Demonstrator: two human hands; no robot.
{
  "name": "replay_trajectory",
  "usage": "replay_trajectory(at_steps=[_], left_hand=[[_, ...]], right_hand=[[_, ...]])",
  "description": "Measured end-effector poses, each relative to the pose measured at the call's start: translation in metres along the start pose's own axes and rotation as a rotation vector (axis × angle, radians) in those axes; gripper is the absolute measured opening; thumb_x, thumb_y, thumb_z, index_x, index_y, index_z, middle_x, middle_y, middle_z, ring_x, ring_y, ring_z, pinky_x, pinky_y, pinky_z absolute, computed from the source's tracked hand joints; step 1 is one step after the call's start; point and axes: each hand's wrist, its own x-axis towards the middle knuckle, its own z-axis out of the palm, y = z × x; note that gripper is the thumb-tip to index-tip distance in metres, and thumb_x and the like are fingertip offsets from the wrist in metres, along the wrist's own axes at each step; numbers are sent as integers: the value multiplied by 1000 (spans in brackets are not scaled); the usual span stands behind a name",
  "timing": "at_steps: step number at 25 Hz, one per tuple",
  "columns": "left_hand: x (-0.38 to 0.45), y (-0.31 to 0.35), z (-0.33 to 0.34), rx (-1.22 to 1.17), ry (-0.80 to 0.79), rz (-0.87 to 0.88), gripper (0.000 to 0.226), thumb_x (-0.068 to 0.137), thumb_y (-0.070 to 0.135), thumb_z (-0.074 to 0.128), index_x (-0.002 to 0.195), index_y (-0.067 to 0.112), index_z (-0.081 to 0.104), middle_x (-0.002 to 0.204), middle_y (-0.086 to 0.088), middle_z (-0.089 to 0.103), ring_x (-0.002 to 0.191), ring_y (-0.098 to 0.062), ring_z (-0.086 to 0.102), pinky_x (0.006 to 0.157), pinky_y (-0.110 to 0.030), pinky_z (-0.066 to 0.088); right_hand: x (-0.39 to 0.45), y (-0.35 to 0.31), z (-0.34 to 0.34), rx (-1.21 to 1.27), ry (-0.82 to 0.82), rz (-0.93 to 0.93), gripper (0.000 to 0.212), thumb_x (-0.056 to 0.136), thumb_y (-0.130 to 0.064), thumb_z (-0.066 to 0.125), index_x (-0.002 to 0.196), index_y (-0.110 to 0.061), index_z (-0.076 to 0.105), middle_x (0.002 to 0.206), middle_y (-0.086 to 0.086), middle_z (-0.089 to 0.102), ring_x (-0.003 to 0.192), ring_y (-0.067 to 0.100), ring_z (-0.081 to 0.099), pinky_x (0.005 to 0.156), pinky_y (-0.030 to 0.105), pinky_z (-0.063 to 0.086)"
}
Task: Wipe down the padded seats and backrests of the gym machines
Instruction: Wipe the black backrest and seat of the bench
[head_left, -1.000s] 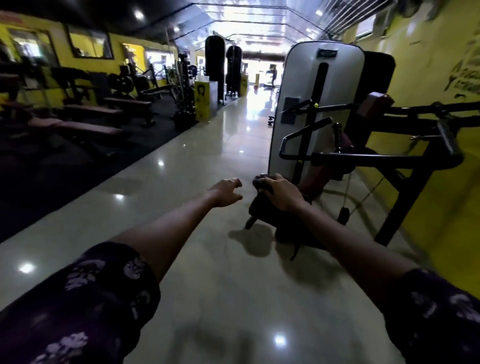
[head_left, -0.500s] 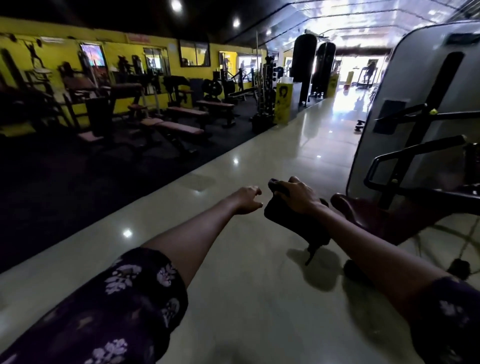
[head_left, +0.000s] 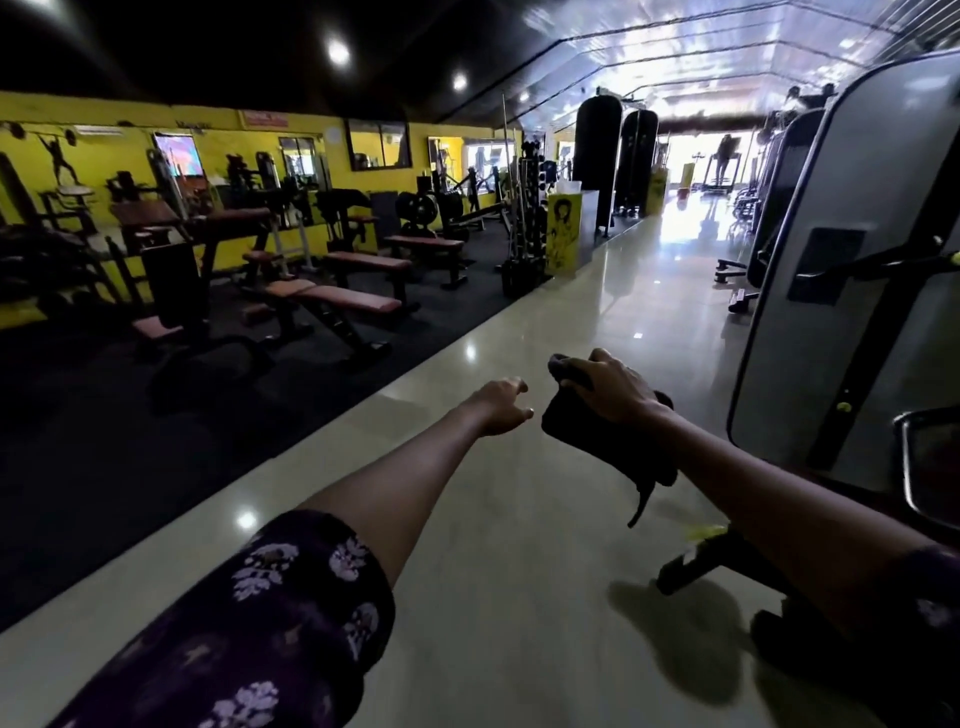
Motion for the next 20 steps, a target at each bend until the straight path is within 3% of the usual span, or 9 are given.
replay_trajectory(at_steps=[12, 17, 20], left_hand=[[288, -53, 0, -13, -47, -1, 52, 94, 26, 56, 140, 9, 39, 146, -10, 41, 131, -25, 42, 106, -33, 36], [413, -53, -16, -99, -14, -9, 51, 94, 24, 56, 140, 7, 40, 145, -11, 42, 131, -26, 42, 106, -33, 36], [489, -61, -14, -114, -28, -3, 52, 94, 23, 56, 140, 7, 39, 145, -11, 43, 131, -25, 43, 105, -32, 37]], right_hand=[[246, 135, 65, -37, -48, 38, 40, 96, -38, 49, 135, -27, 50, 109, 13, 50, 101, 34, 56, 74, 29, 36], [361, 194, 72, -22, -123, 92, 40, 97, -23, 48, 137, -22, 46, 132, 15, 45, 116, 35, 47, 92, 41, 40], [424, 226, 90, -86, -127, 60, 39, 98, -30, 46, 136, -21, 48, 129, 15, 48, 111, 34, 51, 87, 37, 40]])
